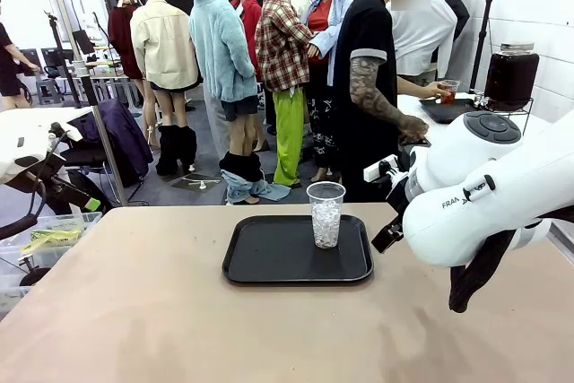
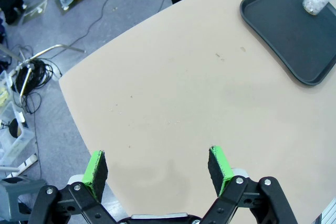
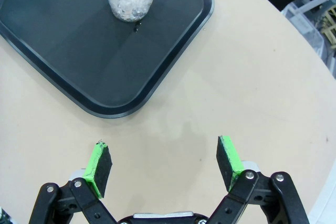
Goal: Pour the drink into the iced cup.
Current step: Pick up the iced cup indicated by the human and present it to them.
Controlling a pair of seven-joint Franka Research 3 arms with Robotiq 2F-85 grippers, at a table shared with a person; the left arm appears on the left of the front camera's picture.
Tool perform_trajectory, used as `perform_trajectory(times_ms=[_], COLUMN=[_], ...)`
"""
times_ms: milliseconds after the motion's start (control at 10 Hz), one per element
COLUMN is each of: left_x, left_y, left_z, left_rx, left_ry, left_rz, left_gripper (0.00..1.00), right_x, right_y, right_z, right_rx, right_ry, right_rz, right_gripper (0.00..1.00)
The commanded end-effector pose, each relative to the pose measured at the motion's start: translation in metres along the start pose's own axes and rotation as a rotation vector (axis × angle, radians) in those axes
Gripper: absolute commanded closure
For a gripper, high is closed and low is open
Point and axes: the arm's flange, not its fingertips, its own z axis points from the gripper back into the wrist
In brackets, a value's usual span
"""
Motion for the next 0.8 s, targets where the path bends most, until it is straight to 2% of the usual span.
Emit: perform_trajectory(times_ms=[0,700], left_x=[-0.0010,-0.0010], left_y=[0.0013,0.0013], left_z=[0.0013,0.0013], left_rx=[0.003,0.003], left_ry=[0.002,0.002], left_rz=[-0.001,-0.001], left_gripper=[0.00,0.00], right_x=[-0.0002,-0.0002], right_y=[0.0009,0.0009], right_z=[0.0000,0.0000], right_rx=[0.001,0.001], right_ry=[0.000,0.000], right_rz=[0.000,0.000], right_gripper=[0.00,0.00])
